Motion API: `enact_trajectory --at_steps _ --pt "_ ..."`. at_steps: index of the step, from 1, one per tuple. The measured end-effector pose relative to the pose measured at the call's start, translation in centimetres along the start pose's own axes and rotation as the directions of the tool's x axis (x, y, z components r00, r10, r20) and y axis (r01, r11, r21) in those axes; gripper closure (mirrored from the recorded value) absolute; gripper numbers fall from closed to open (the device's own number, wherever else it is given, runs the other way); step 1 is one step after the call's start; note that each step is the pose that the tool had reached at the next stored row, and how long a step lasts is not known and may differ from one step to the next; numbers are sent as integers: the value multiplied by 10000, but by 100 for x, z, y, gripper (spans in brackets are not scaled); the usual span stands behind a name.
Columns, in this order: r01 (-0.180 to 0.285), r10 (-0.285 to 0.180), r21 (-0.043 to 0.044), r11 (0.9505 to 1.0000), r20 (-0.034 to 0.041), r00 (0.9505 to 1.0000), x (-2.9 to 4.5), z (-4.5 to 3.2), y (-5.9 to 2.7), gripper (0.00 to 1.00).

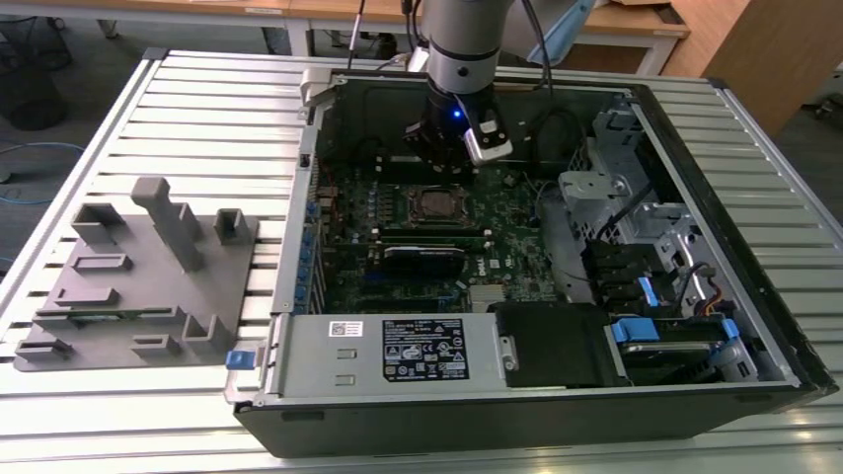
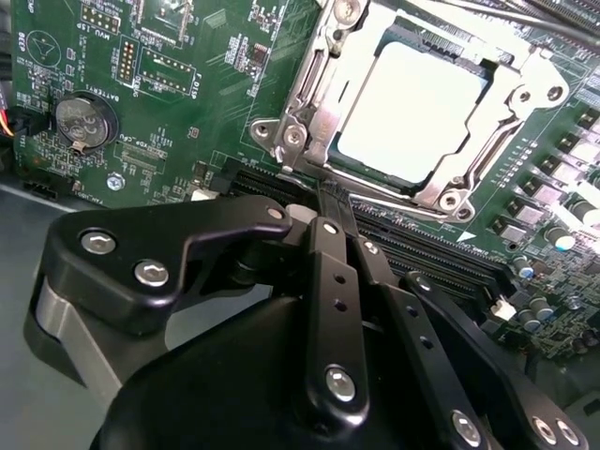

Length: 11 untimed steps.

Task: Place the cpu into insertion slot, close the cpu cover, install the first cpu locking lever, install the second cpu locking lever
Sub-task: 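Install the first cpu locking lever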

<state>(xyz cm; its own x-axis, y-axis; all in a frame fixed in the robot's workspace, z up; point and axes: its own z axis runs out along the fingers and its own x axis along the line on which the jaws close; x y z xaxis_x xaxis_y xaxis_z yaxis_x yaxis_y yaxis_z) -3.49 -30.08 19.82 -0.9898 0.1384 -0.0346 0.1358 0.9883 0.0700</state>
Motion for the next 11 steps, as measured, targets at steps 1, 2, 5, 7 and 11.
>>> enact_trajectory --at_steps 1,2,5,7,11 --pt "0 0 0 10000 1 10000 0 0 0 89" --pt "0 0 1 10000 1 10000 0 0 0 89" --pt "2 -2 1 10000 0 10000 0 0 0 89" --pt "2 -2 0 10000 0 10000 0 0 0 89" --pt "0 0 -10 10000 0 10000 0 -17 3 89"
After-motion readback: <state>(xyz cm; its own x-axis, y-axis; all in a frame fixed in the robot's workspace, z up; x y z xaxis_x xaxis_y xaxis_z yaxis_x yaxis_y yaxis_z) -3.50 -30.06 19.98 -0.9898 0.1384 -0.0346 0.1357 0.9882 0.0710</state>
